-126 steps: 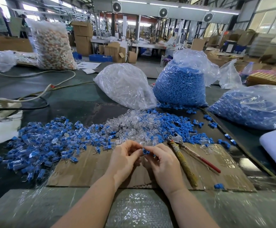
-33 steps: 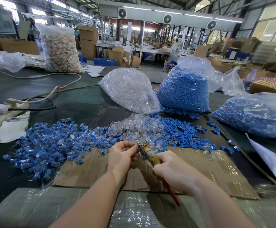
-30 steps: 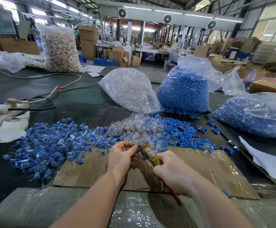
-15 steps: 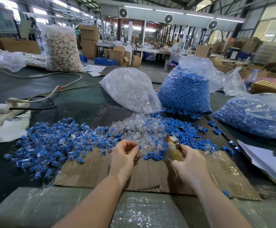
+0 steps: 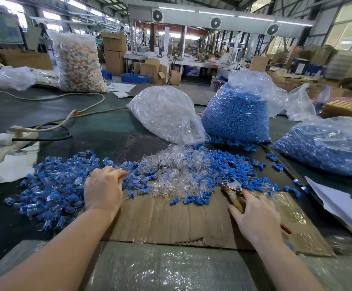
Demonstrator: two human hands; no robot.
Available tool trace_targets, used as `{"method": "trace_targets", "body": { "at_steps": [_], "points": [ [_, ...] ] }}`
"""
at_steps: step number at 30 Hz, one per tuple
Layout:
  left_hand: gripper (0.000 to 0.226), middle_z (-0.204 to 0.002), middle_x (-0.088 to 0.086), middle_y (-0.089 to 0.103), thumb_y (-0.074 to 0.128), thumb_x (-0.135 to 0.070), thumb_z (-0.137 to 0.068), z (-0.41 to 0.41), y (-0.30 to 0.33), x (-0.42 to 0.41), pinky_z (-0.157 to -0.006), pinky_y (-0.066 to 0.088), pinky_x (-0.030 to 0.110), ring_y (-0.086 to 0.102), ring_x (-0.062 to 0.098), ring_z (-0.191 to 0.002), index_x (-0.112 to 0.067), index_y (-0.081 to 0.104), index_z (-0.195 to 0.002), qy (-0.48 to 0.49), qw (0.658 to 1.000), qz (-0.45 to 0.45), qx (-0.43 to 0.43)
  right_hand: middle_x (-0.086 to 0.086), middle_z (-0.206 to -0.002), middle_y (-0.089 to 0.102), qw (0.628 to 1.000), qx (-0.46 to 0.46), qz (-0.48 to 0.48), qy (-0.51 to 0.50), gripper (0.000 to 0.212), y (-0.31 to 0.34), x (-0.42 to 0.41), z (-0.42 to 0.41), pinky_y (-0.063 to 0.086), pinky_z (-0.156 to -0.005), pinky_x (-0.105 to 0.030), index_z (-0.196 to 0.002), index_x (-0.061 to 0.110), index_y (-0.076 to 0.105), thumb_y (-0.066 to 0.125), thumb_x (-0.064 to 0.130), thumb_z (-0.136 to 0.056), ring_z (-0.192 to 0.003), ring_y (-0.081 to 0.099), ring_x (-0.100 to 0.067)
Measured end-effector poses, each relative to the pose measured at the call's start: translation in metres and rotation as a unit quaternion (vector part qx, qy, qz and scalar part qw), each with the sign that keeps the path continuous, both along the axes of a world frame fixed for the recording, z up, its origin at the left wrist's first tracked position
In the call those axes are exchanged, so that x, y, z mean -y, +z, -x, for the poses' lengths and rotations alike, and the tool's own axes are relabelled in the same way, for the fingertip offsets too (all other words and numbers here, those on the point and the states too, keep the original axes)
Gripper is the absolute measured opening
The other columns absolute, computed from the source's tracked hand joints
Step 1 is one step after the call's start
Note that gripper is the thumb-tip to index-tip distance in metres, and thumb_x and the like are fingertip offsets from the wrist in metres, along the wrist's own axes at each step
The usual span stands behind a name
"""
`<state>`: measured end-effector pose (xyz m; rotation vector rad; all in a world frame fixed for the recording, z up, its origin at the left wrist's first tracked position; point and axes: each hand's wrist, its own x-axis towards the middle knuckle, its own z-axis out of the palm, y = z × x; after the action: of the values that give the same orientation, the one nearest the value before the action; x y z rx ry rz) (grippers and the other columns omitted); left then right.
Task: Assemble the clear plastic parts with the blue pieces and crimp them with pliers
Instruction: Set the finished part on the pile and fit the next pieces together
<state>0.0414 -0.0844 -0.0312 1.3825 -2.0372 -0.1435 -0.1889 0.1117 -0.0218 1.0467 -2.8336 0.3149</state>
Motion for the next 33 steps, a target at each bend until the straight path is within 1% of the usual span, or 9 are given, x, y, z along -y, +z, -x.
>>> {"method": "trace_targets", "body": {
  "at_steps": [4, 7, 9, 13, 18, 21, 28, 30, 33],
  "points": [
    [0.024, -0.102, 0.003, 0.062, 0.060, -0.020, -0.089, 0.011, 0.001, -0.004, -0.085, 0.033, 0.035, 0.045, 0.023, -0.098, -0.016, 0.067, -0.112, -0.006, 1.000, 0.010, -0.005, -0.002, -0.140, 0.040, 0.998, -0.062, -0.021, 0.004, 0.058, 0.006, 0.004, -0.011, 0.027, -0.108, -0.043, -0.140, 0.031, 0.033, 0.045, 0.057, -0.090, -0.131, 0.034, -0.021],
    [0.014, -0.095, 0.001, 0.062, 0.067, -0.015, -0.083, 0.023, 0.003, -0.013, -0.086, 0.031, 0.031, 0.042, 0.015, -0.092, -0.015, 0.071, -0.097, -0.081, 0.995, 0.014, -0.053, 0.002, -0.141, 0.039, 0.990, -0.074, 0.041, 0.116, 0.047, 0.008, 0.017, -0.028, 0.025, -0.110, -0.037, -0.139, 0.030, 0.037, 0.046, 0.040, -0.095, -0.130, 0.034, -0.016],
    [0.011, -0.091, -0.001, 0.061, 0.069, -0.012, -0.082, 0.028, 0.002, -0.018, -0.090, 0.032, 0.031, 0.044, 0.014, -0.091, -0.016, 0.073, -0.091, -0.138, 0.989, 0.024, -0.042, 0.003, -0.139, 0.039, 0.974, -0.059, 0.066, 0.206, 0.041, 0.006, 0.029, -0.042, 0.027, -0.107, -0.032, -0.136, 0.029, 0.043, 0.046, 0.025, -0.096, -0.127, 0.034, -0.014],
    [0.021, -0.102, -0.008, 0.056, 0.063, -0.018, -0.085, 0.032, 0.001, -0.022, -0.093, 0.027, 0.029, 0.041, 0.012, -0.099, -0.027, 0.071, -0.103, -0.183, 0.983, 0.024, 0.020, 0.002, -0.136, 0.037, 0.949, -0.055, 0.068, 0.302, 0.040, 0.001, 0.050, -0.065, 0.031, -0.101, -0.035, -0.132, 0.034, 0.047, 0.040, 0.016, -0.097, -0.123, 0.033, -0.018],
    [0.030, -0.118, -0.016, 0.047, 0.056, -0.039, -0.090, 0.033, -0.002, -0.020, -0.097, 0.024, 0.030, 0.034, 0.010, -0.110, -0.042, 0.058, -0.119, -0.180, 0.976, 0.001, 0.125, -0.001, -0.123, 0.047, 0.946, -0.073, 0.045, 0.313, 0.030, -0.001, 0.062, -0.077, 0.030, -0.095, -0.040, -0.116, 0.027, 0.061, 0.040, 0.019, -0.097, -0.115, 0.039, -0.024],
    [0.029, -0.116, -0.015, 0.049, 0.058, -0.043, -0.087, 0.036, -0.004, -0.022, -0.097, 0.024, 0.030, 0.035, 0.009, -0.109, -0.039, 0.061, -0.115, -0.172, 0.978, 0.007, 0.118, -0.001, -0.118, 0.050, 0.947, -0.072, 0.046, 0.310, 0.027, 0.000, 0.063, -0.078, 0.029, -0.095, -0.039, -0.109, 0.022, 0.062, 0.039, 0.016, -0.097, -0.111, 0.040, -0.024],
    [0.025, -0.112, -0.013, 0.051, 0.060, -0.043, -0.085, 0.037, -0.007, -0.023, -0.095, 0.026, 0.031, 0.037, 0.009, -0.106, -0.035, 0.065, -0.107, -0.179, 0.979, 0.012, 0.097, -0.004, -0.124, 0.056, 0.944, -0.080, 0.056, 0.315, 0.024, 0.000, 0.060, -0.081, 0.033, -0.093, -0.039, -0.111, 0.016, 0.056, 0.039, 0.009, -0.095, -0.113, 0.046, -0.026],
    [0.025, -0.110, -0.013, 0.050, 0.059, -0.045, -0.085, 0.037, -0.006, -0.024, -0.094, 0.025, 0.031, 0.036, 0.009, -0.105, -0.036, 0.064, -0.108, -0.185, 0.978, 0.012, 0.101, -0.005, -0.116, 0.061, 0.942, -0.097, 0.057, 0.316, 0.020, 0.002, 0.059, -0.083, 0.037, -0.089, -0.040, -0.105, 0.015, 0.059, 0.044, 0.009, -0.093, -0.107, 0.051, -0.027],
    [0.021, -0.108, -0.015, 0.048, 0.057, -0.047, -0.086, 0.038, -0.006, -0.026, -0.093, 0.024, 0.030, 0.033, 0.007, -0.101, -0.037, 0.063, -0.103, -0.191, 0.976, 0.013, 0.107, -0.002, -0.092, 0.069, 0.943, -0.121, 0.064, 0.302, 0.012, 0.004, 0.057, -0.085, 0.047, -0.073, -0.037, -0.085, 0.017, 0.064, 0.064, 0.007, -0.077, -0.085, 0.061, -0.024]
  ]
}}
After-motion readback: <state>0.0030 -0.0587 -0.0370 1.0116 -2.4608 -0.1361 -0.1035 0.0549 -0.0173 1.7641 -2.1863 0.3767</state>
